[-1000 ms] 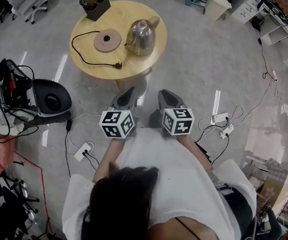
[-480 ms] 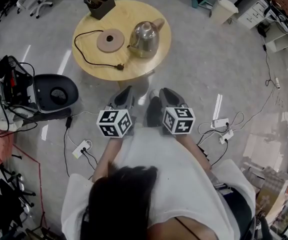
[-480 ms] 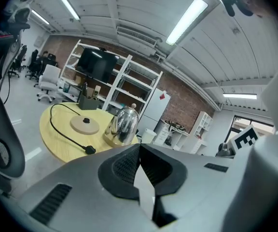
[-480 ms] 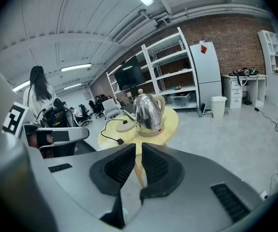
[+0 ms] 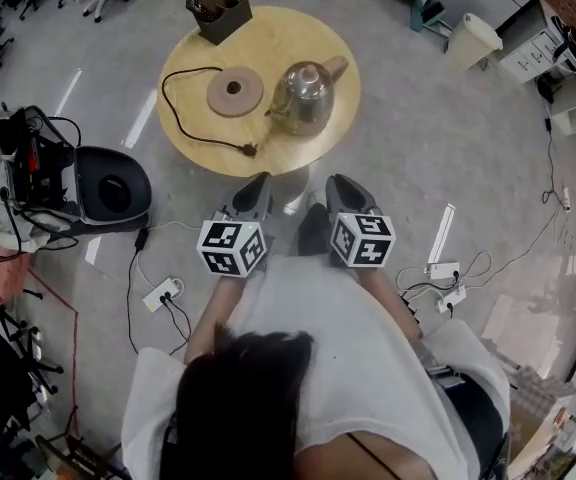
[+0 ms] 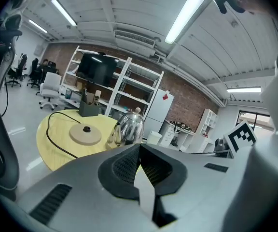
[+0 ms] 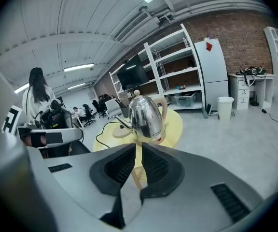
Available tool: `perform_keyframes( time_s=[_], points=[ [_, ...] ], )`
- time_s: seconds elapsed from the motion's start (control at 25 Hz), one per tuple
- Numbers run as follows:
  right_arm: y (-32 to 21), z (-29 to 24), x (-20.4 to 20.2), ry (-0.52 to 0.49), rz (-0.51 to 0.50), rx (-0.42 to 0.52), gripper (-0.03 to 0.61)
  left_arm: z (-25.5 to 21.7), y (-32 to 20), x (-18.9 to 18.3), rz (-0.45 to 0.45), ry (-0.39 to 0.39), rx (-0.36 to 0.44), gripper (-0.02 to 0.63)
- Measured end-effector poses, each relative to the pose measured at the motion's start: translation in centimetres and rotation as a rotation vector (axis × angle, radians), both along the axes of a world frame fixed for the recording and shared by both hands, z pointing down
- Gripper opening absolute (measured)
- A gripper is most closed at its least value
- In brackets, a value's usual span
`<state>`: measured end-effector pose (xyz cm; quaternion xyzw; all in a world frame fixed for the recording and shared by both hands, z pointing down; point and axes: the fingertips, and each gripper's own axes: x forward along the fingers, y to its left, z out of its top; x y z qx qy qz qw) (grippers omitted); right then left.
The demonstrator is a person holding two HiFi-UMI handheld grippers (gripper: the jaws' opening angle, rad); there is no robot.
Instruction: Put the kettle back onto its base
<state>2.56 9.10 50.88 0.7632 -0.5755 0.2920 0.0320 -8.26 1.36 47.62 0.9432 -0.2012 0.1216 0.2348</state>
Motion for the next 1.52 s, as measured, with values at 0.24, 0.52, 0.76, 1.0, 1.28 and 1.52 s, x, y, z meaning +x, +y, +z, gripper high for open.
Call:
perform_keyframes(
  time_s=[0.24, 0.52, 0.76, 1.0, 1.28, 1.52],
  points=[
    [-2.6, -0.2, 2.3, 0.017, -0.018, 0.014, 0.031, -0.5, -1.6, 2.3, 0.019, 0.01, 0.034, 0.028],
    [-4.5, -0.1, 5.7, 0.023, -0.029, 0.004, 0.031, -0.2, -4.3, 3.7, -0.059, 0.031, 0.0, 0.027],
    [-6.3, -0.1, 8.7, 0.027, -0.063, -0.005, 0.031, -0.8, -6.3, 4.5, -0.125, 0.053, 0.017, 0.028],
    [-7.7, 0.5, 10.7, 0.026, -0.146, -0.008, 0.031, -1.0, -7.0, 5.1, -0.172, 0.088, 0.028, 0.028],
    [-11.3, 0.7, 15.1, 0.039, -0.185, -0.021, 0.031, -1.4, -11.3, 5.8, -0.334, 0.117, -0.027, 0.027],
    [-14.4, 0.6, 18.4, 0.044, -0.219, -0.008, 0.119, -1.4, -14.3, 7.1, -0.424, 0.122, -0.073, 0.027]
  ],
)
